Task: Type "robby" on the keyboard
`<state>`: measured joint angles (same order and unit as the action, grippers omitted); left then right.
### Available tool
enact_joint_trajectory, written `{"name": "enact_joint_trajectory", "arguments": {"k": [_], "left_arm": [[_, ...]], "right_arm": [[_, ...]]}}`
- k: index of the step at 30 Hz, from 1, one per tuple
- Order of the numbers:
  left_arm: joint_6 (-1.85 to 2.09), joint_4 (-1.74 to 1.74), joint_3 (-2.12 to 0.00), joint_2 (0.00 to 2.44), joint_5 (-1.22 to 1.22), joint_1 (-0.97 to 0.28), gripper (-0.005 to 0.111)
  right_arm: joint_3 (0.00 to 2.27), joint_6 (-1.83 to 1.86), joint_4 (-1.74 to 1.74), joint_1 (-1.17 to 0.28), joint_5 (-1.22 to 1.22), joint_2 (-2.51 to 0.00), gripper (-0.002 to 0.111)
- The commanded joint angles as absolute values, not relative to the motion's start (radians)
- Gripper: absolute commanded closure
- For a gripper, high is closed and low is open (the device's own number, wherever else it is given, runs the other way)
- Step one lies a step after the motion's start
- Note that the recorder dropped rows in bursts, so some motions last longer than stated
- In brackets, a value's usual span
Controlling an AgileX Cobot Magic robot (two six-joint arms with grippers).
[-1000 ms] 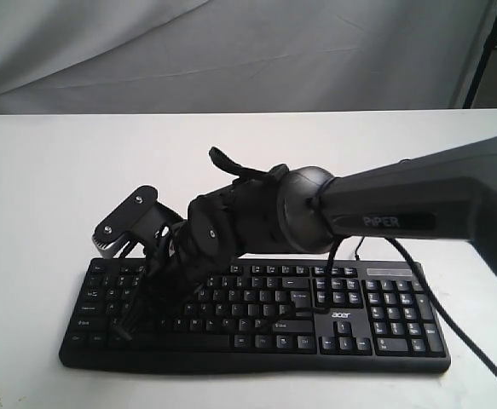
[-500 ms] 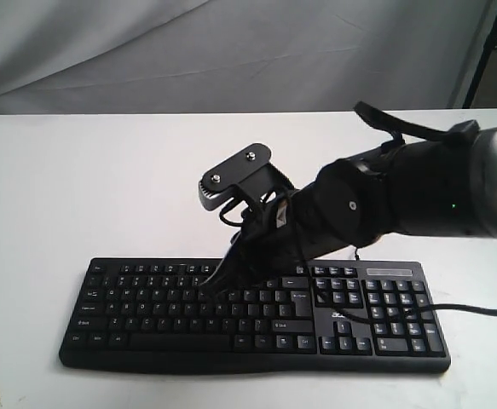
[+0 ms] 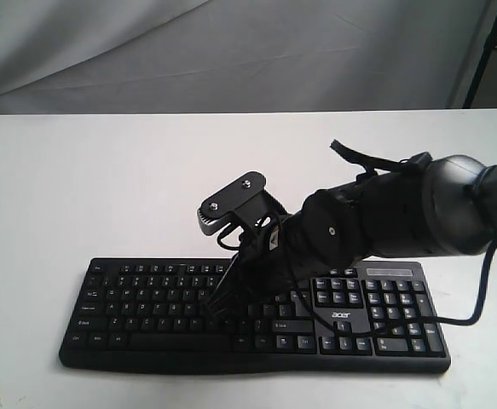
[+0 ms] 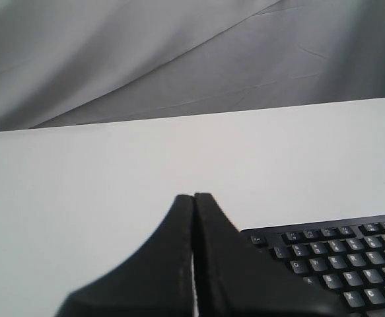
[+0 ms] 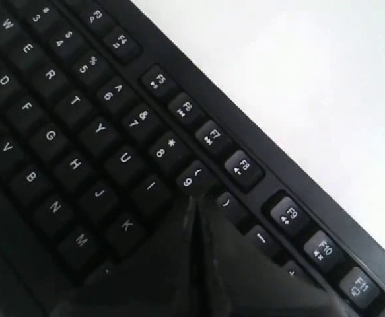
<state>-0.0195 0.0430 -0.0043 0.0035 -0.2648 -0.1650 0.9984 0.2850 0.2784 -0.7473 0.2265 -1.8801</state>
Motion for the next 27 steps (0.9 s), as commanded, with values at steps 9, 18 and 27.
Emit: {"name": "enact_joint_trajectory", "arguments": {"k": [9,18,27], "left_arm": [[-0.022,0.048,0.000,0.000,-0.258,-0.171,0.107],[-0.022,0.048,0.000,0.000,-0.258,-0.171,0.107],[-0.022,0.048,0.000,0.000,-0.258,-0.171,0.107]], "right_arm": [[0.997,0.295,0.278,-0.768,0.184,-1.904,0.108],[0.997,0.298,0.277,-0.768,0.169,-1.947,0.108],[1.002,0.305,0.277,-0.768,0.202,-1.886,0.108]]}}
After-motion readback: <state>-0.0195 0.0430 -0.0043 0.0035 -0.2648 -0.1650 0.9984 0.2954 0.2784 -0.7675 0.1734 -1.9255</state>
